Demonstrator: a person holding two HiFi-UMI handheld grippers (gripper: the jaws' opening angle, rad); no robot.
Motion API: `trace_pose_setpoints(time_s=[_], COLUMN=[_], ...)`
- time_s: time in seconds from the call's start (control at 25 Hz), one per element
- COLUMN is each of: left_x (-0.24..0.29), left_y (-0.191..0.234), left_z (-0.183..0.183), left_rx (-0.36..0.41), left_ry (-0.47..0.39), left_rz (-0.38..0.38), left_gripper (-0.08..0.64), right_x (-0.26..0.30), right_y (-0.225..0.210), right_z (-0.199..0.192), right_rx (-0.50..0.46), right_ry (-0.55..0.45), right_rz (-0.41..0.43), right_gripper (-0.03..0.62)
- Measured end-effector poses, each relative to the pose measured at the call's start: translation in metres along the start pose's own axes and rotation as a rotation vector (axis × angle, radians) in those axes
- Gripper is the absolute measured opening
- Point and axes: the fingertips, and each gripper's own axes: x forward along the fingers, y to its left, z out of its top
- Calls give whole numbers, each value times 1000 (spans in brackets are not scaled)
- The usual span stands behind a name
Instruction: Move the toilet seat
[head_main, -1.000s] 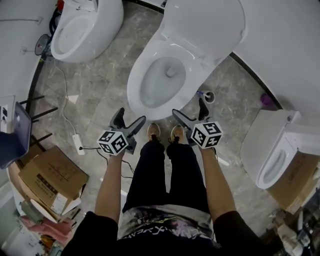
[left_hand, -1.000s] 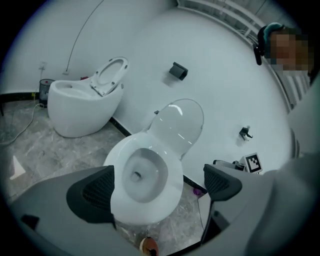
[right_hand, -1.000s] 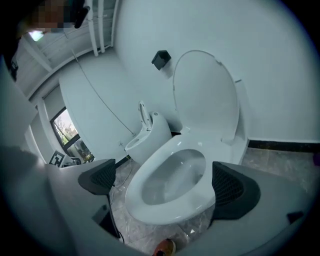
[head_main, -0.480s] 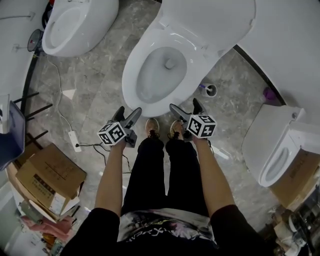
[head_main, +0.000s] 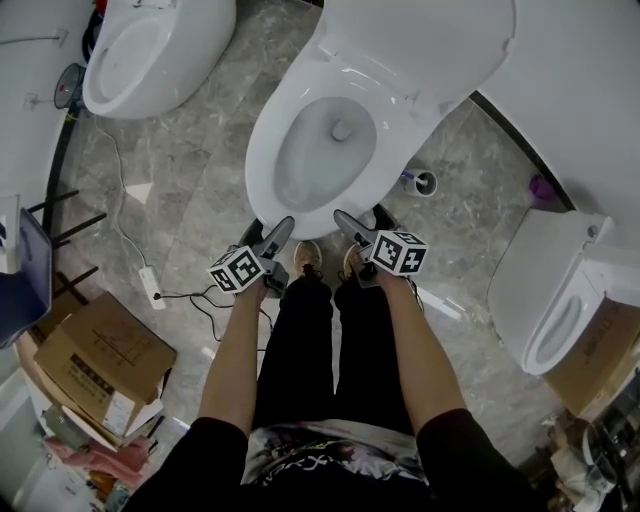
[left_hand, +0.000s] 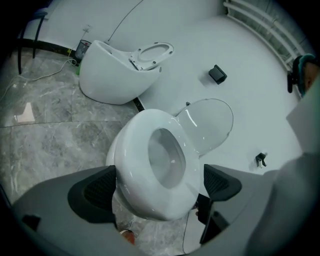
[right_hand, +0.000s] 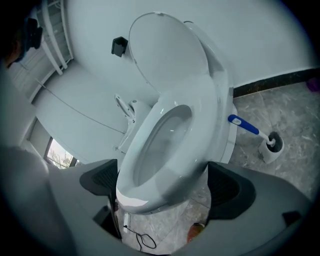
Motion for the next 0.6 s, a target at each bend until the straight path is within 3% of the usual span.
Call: trace_pose_setpoints(time_s=[0.24,0.32,0.44,0.6], left_x=[-4,-4,-8,-11], left_y=[4,7,22,39], left_z=[5,7,8,5], left_rx=[-73,-129,-212,-251], left_ry=[-31,-52,-94,-105], left_rz=[12,29,110,174], left_gripper=[532,508,337,220], right_x=[-6,-10,-14,-16], right_y=[-9,-16,-24,-38], right_z=[2,10,14,11], right_rx=[93,160,217,258], right_ry=[-57,-98,-135,-139], right_rz=[-29,-68,-124,-186], right_gripper=[469,394,315,178])
